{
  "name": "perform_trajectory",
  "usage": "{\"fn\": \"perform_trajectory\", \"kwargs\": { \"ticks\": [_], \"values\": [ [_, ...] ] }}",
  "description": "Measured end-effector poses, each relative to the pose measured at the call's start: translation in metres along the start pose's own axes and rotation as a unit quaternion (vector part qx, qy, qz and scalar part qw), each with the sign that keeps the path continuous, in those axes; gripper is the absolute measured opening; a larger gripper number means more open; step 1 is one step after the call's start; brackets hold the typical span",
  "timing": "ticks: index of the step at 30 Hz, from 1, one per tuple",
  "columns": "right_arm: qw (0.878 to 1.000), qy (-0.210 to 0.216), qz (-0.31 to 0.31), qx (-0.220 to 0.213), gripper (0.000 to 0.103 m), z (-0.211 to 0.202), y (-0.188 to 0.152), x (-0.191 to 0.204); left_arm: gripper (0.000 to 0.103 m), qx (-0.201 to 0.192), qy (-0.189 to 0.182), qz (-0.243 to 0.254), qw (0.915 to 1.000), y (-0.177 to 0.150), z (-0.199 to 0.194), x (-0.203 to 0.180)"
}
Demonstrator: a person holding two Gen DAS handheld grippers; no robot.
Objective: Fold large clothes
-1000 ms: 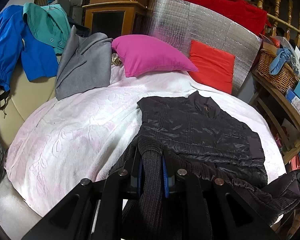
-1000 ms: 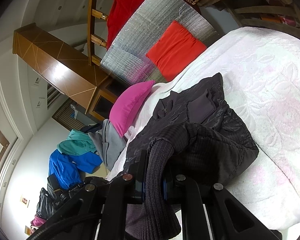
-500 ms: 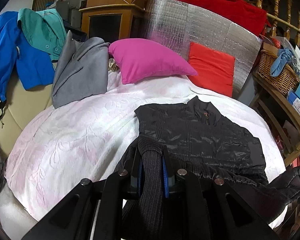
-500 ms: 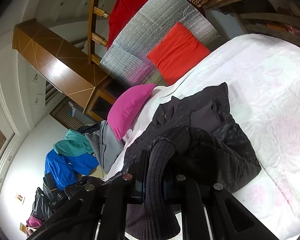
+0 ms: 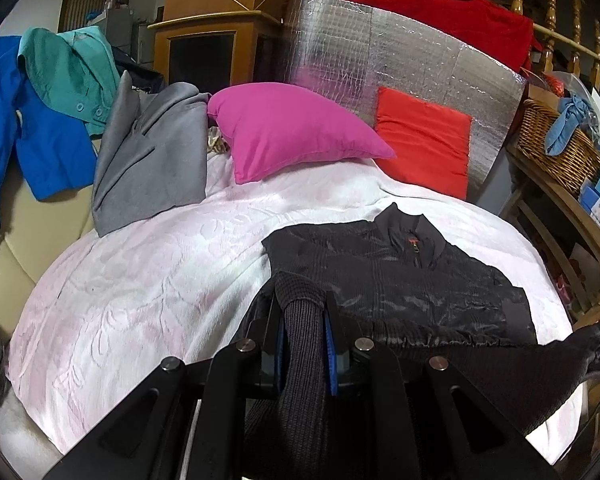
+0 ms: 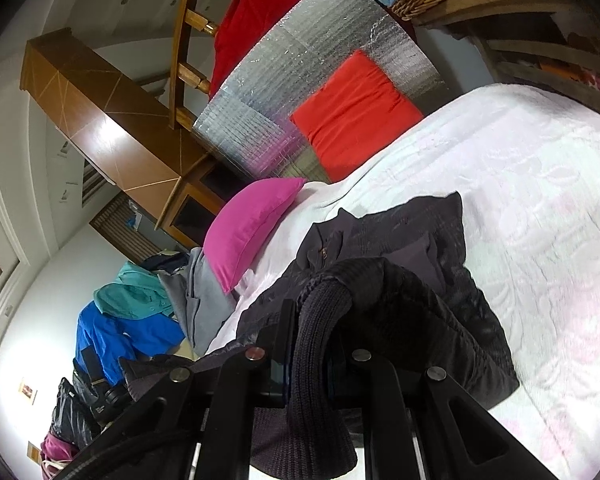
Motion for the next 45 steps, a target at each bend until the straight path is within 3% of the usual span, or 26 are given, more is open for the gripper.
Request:
{"fn": "perform_trajectory", "kwargs": {
  "ticks": [20, 45],
  "values": [
    [0.999, -0.028, -0.034, -0.006, 0.012, 0.056, 0.070, 0.006, 0.017, -0.010, 0.032, 0.030, 0.9990, 0.057, 0.056, -0.011],
    [0.994, -0.088, -0.039, 0.056, 0.012, 0.171, 0.133, -0.037, 0.017, 0.045, 0.070, 0.073, 0.9938, 0.094, 0.163, -0.030]
  ]
}}
Point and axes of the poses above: each gripper's, at about its wrist camera, not at the fingertips, and z roughly the way its jaws point, x to its left, y to its top, the point moved 4 cm from there along z, roughly the way its jaws point, and after that the axes turned 3 degrees about z, right-handed, at the moved point
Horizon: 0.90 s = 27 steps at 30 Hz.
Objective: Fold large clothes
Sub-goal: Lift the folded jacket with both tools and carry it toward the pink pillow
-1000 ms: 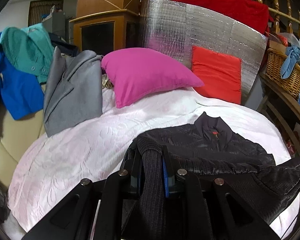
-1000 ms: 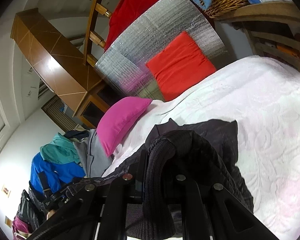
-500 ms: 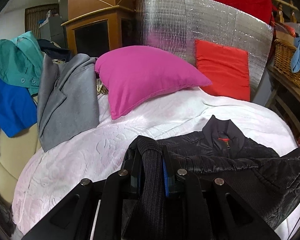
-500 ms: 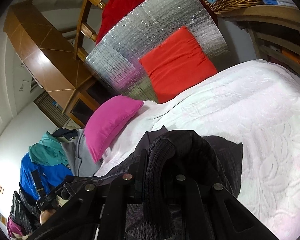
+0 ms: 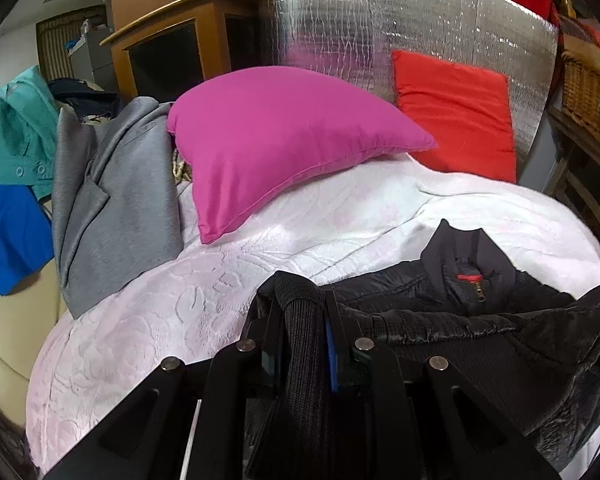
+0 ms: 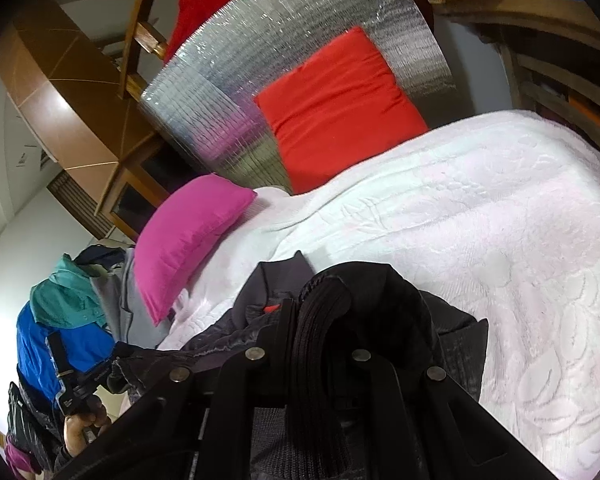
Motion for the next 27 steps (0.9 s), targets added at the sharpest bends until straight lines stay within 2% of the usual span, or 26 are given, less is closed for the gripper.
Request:
{"fn": "perform_trajectory", "kwargs": {
  "ticks": [16, 27],
  "values": [
    [0.998, -0.030, 0.028, 0.045, 0.011, 0.070, 0.018, -0.038, 0.018, 0.030, 0.022, 0.039, 0.9986, 0.013, 0.059, -0.017],
    [0.995, -0.055, 0.040, 0.078, 0.011, 0.109, 0.023, -0.058, 0.018, 0.075, 0.022, 0.052, 0.9956, 0.019, 0.105, -0.019]
  ]
}}
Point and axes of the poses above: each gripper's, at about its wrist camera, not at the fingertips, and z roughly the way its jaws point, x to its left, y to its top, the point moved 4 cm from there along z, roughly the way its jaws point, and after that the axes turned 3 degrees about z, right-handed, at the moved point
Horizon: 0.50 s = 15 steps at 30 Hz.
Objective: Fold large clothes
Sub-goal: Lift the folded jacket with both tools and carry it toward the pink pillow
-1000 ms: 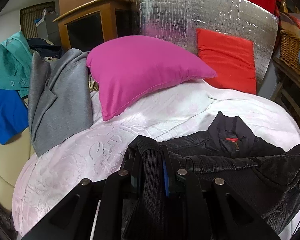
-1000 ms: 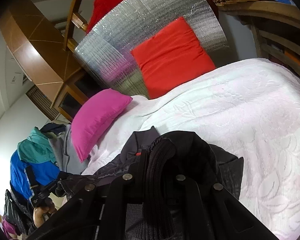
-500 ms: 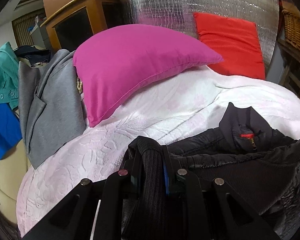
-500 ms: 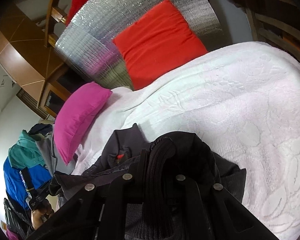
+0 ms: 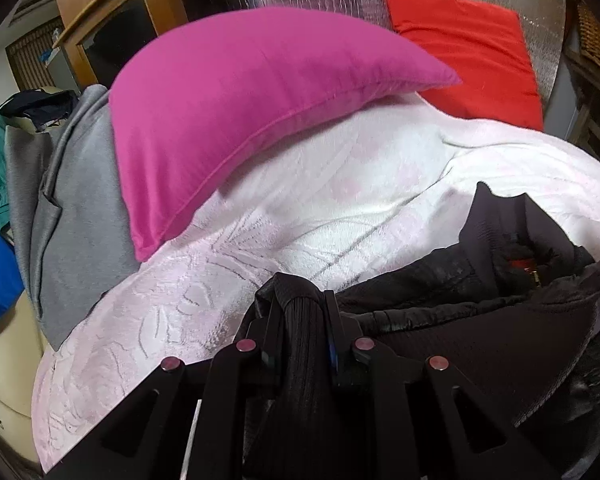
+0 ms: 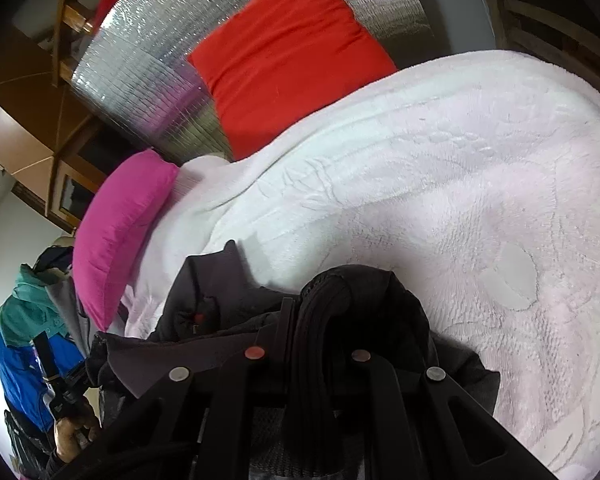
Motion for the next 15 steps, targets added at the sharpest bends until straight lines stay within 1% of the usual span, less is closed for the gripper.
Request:
{"fn": "perform_trajectory", "kwargs": {
  "ticks": [5, 15],
  "values": [
    [1.000, -0.016, -0.005, 0.014, 0.011, 0.015, 0.002, -0.002, 0.018, 0.019, -0.008, -0.009, 0.9997, 0.000, 0.022, 0.000],
    [0.999, -0.032, -0.001, 0.030, 0.011, 0.036, 0.002, -0.013, 0.018, 0.031, -0.013, -0.011, 0.9994, 0.003, 0.040, -0.004]
  ]
}}
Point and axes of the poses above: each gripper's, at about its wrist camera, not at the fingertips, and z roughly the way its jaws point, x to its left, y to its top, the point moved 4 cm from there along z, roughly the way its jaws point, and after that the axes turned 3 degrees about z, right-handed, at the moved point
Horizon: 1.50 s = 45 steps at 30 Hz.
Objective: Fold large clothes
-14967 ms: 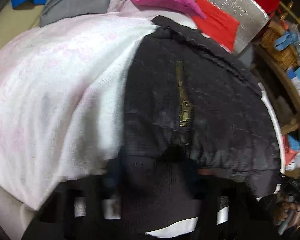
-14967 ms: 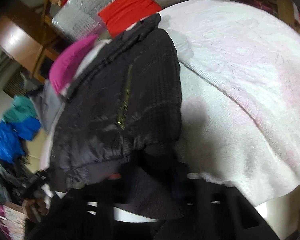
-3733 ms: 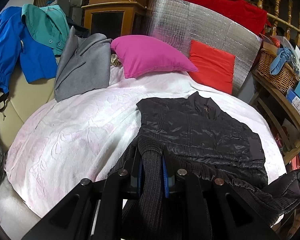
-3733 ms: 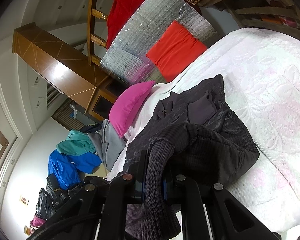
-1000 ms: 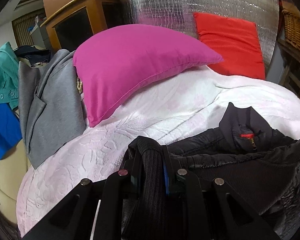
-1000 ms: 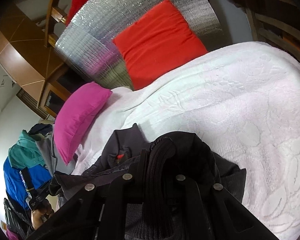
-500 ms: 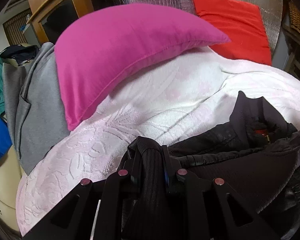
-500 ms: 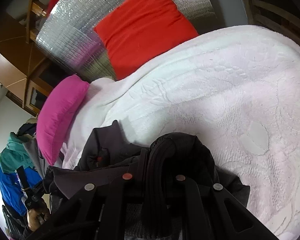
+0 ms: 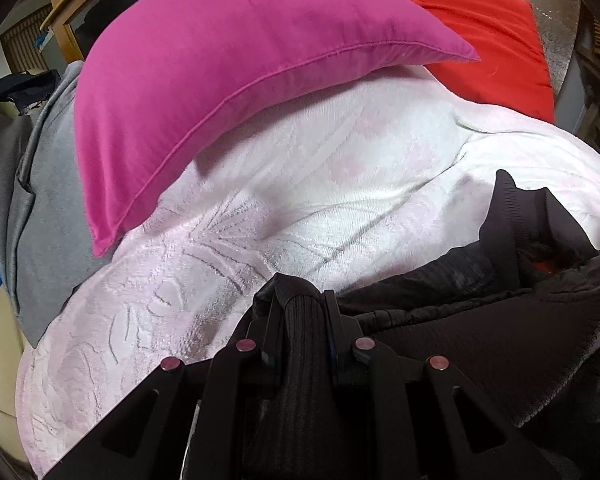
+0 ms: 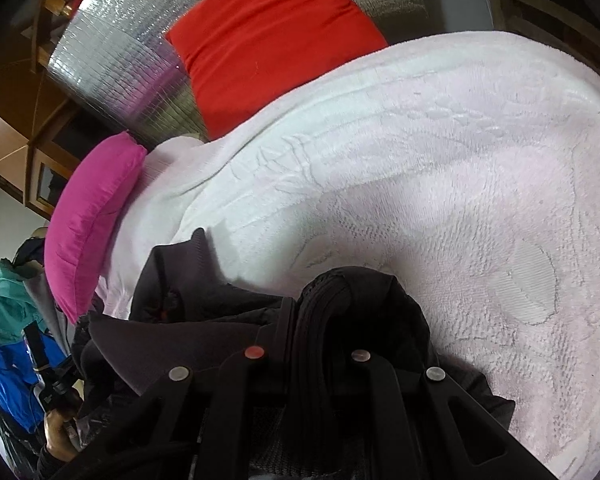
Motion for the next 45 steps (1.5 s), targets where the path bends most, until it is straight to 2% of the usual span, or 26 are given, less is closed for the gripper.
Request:
{"fn": "perform_trajectory", "kwargs": {
  "ticks": [24, 27, 29, 30, 32, 33, 34, 35, 37, 39, 41, 45],
  "values": [
    [0.999, -0.010, 0.024, 0.022, 0.012, 0.013, 0.003, -0.005, 0.020, 0.019, 0.017, 0.008, 0.9996, 0.001, 0.023, -0.004],
    [0.999, 0.006, 0.045, 0.026, 0.015, 0.009, 0.004, -0.007, 0.023, 0.013, 0.002, -0.013, 0.9998, 0.002, 0.016, 0.002],
    [0.997, 0.030, 0.063, 0.020, 0.019, 0.000, 0.006, -0.007, 0.027, -0.002, -0.034, -0.046, 0.9983, 0.005, 0.005, 0.012],
    [0.997, 0.041, 0.068, 0.019, 0.026, -0.003, 0.006, -0.007, 0.031, -0.006, -0.049, -0.059, 0.9971, 0.006, 0.001, 0.016],
    [0.995, 0.066, 0.070, 0.010, 0.043, -0.012, 0.006, -0.004, 0.047, -0.027, -0.089, -0.096, 0.9910, 0.012, -0.014, 0.030],
    [0.994, 0.083, 0.069, 0.004, 0.059, -0.017, 0.007, -0.001, 0.050, -0.041, -0.091, -0.105, 0.9894, 0.014, -0.021, 0.034],
    [0.993, 0.092, 0.068, -0.003, 0.076, -0.022, 0.008, 0.002, 0.059, -0.066, -0.087, -0.116, 0.9872, 0.017, -0.032, 0.043],
    [0.994, 0.091, 0.062, -0.021, 0.081, -0.030, 0.011, 0.004, 0.069, -0.081, -0.082, -0.122, 0.9858, 0.020, -0.040, 0.048],
    [0.992, 0.100, 0.059, -0.050, 0.083, -0.044, 0.018, 0.005, 0.074, -0.109, -0.081, -0.129, 0.9823, 0.024, -0.052, 0.058],
    [0.991, 0.094, 0.060, -0.069, 0.083, -0.051, 0.022, 0.003, 0.074, -0.116, -0.079, -0.119, 0.9830, 0.024, -0.053, 0.060],
    [0.995, 0.064, 0.033, -0.072, 0.083, -0.051, 0.024, 0.003, 0.075, -0.100, -0.080, -0.091, 0.9875, 0.021, -0.043, 0.055],
    [0.998, -0.012, -0.045, -0.039, 0.083, -0.025, 0.016, 0.000, 0.075, -0.064, -0.077, -0.040, 0.9942, 0.010, -0.010, 0.040]
  ]
}}
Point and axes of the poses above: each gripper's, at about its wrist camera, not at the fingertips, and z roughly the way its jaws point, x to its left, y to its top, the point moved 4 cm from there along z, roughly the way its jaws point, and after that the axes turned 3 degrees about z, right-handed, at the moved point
